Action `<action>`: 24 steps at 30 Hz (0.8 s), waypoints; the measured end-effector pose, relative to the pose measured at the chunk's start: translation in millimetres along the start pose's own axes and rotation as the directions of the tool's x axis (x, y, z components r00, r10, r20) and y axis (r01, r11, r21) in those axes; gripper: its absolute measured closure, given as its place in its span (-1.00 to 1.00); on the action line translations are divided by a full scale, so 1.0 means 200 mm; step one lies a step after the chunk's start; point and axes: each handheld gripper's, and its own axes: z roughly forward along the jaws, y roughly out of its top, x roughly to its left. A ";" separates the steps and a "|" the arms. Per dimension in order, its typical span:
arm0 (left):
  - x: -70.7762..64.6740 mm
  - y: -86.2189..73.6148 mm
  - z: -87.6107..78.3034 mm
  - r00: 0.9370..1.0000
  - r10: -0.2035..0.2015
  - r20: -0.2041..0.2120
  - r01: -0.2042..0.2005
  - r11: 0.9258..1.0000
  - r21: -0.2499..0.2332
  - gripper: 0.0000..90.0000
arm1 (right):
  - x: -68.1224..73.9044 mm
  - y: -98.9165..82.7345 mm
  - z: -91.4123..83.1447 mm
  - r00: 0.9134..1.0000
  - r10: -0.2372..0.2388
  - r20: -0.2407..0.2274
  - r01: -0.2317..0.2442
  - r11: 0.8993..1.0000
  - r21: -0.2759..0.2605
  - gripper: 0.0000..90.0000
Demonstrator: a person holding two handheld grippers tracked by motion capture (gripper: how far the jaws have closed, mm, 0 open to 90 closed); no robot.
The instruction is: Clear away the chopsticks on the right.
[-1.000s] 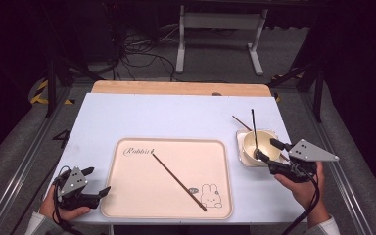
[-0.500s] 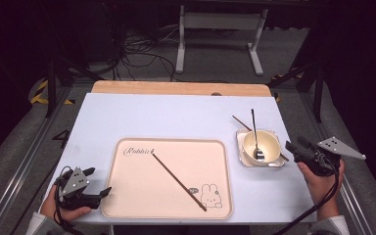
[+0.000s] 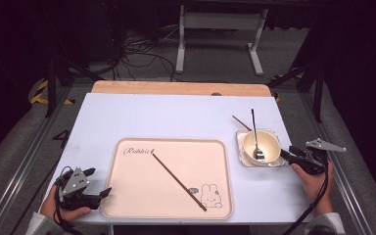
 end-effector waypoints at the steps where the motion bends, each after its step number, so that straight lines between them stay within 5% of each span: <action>1: 0.00 0.00 0.00 1.000 -0.004 -0.001 0.004 1.000 0.001 -0.67 | -0.01 -0.01 0.01 1.000 0.005 0.003 -0.005 1.000 0.013 0.18; 4: 0.00 0.00 0.01 1.000 -0.001 0.006 0.001 1.000 0.005 -0.67 | -0.02 -0.02 0.03 1.000 0.024 -0.015 -0.024 0.999 0.023 0.18; 13: 0.00 0.00 0.01 1.000 0.001 0.011 -0.001 1.000 0.009 -0.67 | 0.01 -0.03 0.08 0.999 -0.032 -0.042 0.036 0.996 0.077 0.48; 17: 0.00 0.00 0.01 1.000 0.004 0.013 -0.005 1.000 0.016 -0.67 | 0.00 -0.03 0.06 0.999 -0.013 -0.030 0.014 0.999 0.043 0.76; 24: 0.00 0.00 0.01 1.000 0.005 0.011 -0.005 1.000 0.013 -0.68 | -0.01 -0.04 0.05 0.999 0.019 -0.038 -0.019 1.000 0.000 0.88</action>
